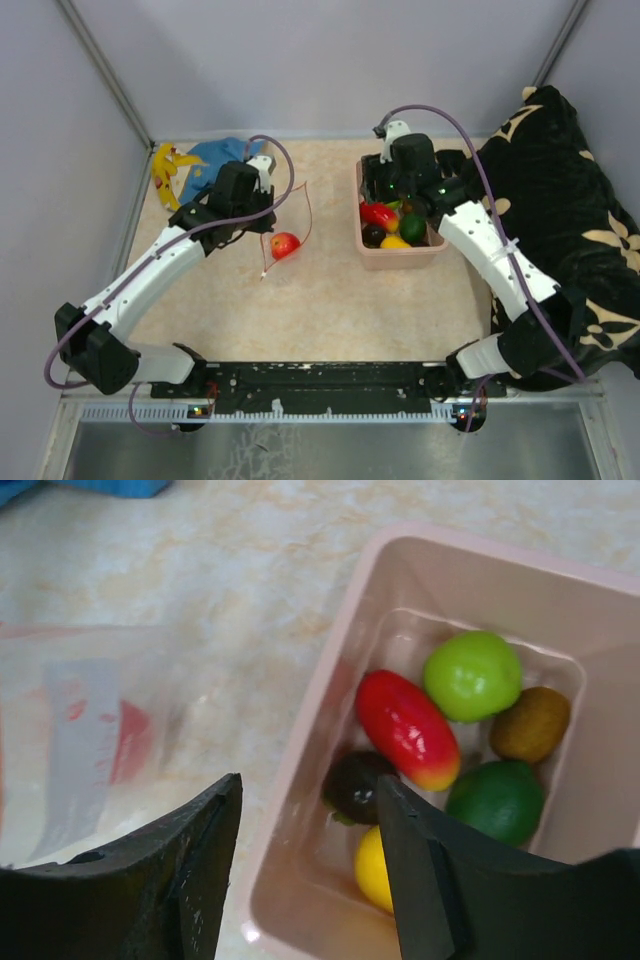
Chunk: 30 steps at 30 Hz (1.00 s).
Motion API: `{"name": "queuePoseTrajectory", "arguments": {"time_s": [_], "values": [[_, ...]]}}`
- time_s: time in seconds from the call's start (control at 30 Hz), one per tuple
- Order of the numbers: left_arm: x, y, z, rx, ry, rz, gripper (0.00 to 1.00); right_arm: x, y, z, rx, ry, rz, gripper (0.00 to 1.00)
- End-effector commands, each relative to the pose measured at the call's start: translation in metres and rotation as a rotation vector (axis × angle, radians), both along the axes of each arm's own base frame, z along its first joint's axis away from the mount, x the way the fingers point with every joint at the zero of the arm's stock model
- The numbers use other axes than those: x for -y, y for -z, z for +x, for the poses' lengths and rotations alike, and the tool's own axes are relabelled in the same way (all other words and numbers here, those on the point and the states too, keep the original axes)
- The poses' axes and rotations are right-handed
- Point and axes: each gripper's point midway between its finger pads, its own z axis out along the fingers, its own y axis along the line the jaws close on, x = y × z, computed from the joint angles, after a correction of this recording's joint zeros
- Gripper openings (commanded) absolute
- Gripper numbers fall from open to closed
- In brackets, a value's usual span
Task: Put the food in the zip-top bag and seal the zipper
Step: Pick up the fake fruit from the bin.
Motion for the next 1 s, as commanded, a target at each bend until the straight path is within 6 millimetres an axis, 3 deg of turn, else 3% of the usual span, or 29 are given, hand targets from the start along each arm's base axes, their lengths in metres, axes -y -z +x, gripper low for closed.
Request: {"name": "queuePoseTrajectory", "arguments": {"time_s": [0.0, 0.1, 0.23, 0.27, 0.5, 0.7, 0.97], "values": [[0.005, -0.002, 0.001, -0.008, 0.024, -0.043, 0.0, 0.03, 0.02, 0.042, 0.022, 0.103, -0.056, 0.58], [0.002, 0.0, 0.002, -0.013, 0.019, -0.036, 0.0, 0.046, 0.039, 0.066, 0.004, 0.167, -0.09, 0.65], [0.0, 0.001, 0.004, -0.016, 0.013, -0.032, 0.0, 0.059, 0.06, 0.093, -0.01, 0.228, -0.121, 0.81], [0.0, 0.002, 0.004, -0.019, 0.014, -0.033, 0.0, 0.061, 0.074, 0.1, -0.027, 0.241, -0.141, 0.83], [0.001, 0.006, 0.004, -0.031, 0.018, -0.031, 0.0, 0.067, 0.112, 0.135, -0.045, 0.292, -0.199, 0.95], [0.004, 0.007, 0.003, -0.039, 0.032, -0.04, 0.0, 0.071, 0.141, 0.155, -0.048, 0.333, -0.225, 0.97], [0.004, 0.008, 0.003, -0.045, 0.035, -0.044, 0.0, 0.074, 0.171, 0.164, -0.035, 0.335, -0.226, 0.94]]}}
